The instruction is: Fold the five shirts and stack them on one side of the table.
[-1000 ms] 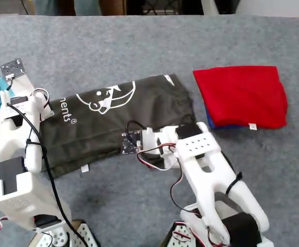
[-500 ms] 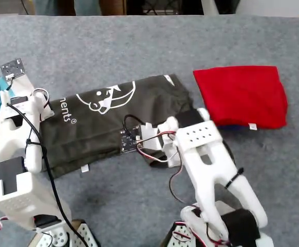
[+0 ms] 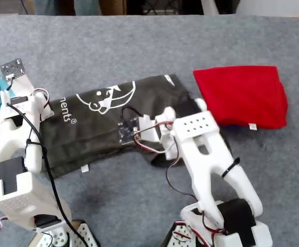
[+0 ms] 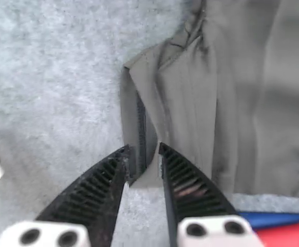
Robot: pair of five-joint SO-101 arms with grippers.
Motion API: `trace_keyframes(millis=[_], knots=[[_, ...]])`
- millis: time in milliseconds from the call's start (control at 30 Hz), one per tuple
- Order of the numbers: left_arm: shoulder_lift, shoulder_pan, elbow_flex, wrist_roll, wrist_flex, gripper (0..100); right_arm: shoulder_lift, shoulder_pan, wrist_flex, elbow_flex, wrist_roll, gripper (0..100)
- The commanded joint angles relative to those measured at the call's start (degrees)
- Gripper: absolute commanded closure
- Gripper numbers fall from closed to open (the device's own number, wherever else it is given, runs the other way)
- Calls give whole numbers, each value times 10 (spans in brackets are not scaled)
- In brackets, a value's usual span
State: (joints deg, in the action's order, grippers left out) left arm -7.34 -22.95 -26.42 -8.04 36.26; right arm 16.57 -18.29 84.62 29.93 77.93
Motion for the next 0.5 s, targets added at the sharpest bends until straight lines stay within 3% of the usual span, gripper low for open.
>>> trace_keyframes(millis=[0, 300, 467], knots=[[31, 3, 0, -2, -6, 970, 27, -9, 105, -108, -2, 913], [31, 3, 1, -2, -6, 970, 102, -17, 159, -148, 13, 911], [31, 3, 0, -2, -6, 970, 88, -17, 48, -25, 2, 910]])
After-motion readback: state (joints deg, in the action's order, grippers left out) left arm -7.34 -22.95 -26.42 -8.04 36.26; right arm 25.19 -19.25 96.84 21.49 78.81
